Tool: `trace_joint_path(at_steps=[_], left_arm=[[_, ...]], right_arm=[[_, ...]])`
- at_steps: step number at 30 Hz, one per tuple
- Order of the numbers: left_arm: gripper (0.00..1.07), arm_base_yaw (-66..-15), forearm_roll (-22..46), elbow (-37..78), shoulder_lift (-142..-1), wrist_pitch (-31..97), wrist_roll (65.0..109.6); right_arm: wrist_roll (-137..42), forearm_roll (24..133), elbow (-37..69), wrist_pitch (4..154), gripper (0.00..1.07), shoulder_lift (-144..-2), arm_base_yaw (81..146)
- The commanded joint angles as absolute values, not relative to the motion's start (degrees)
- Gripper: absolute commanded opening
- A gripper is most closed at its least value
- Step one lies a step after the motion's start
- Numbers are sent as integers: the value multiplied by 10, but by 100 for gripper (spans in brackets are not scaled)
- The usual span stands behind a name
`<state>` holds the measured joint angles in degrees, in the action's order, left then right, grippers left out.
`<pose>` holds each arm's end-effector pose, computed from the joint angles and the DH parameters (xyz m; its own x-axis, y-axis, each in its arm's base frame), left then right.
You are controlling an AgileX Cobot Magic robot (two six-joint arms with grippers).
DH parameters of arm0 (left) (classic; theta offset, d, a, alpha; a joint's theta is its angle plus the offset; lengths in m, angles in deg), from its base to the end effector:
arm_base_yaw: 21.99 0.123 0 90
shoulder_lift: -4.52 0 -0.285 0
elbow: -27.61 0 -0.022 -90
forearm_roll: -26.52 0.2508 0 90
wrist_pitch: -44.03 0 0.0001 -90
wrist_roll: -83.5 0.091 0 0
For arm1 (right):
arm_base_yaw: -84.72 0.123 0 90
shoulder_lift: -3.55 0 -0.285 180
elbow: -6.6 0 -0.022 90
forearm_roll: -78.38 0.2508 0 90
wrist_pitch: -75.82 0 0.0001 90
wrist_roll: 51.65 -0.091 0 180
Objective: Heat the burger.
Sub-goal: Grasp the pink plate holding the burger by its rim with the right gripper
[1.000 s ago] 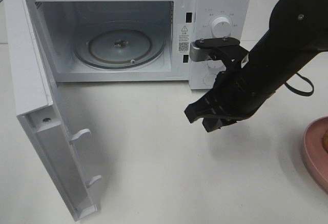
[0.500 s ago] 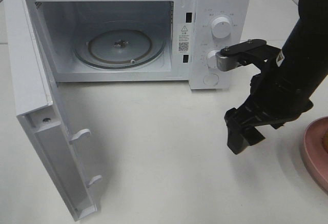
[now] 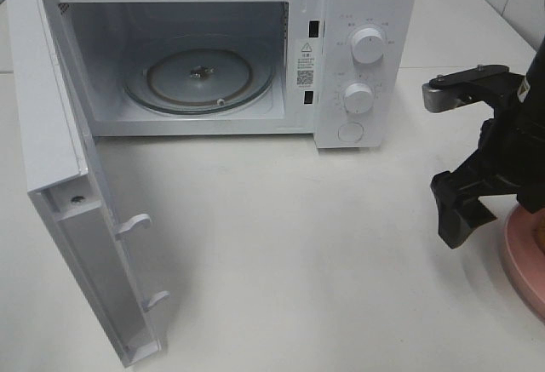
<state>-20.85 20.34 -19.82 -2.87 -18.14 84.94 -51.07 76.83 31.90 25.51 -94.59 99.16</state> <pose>-0.0094 -0.0089 0.2811 -0.4531 -0.0343 -0.8908 0.0536 0.9964 -0.0656 0.2635 0.0659 0.1948 -0.9555 -0.2743 -0.1084 -0.2734 0.9616 -0.0237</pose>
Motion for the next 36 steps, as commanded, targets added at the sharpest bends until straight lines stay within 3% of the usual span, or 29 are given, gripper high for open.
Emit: trace_joint_path(at_steps=[1, 15, 36], left_arm=[[98, -208, 203, -200, -20, -173, 848], [98, -208, 203, -200, -20, -173, 848], [98, -208, 203, -200, -20, -173, 848]], right_arm=[[-522, 760, 338, 260, 97, -940, 969], [-547, 751, 443, 372, 94, -941, 915], [-583, 744, 487, 484, 89, -1012, 915]])
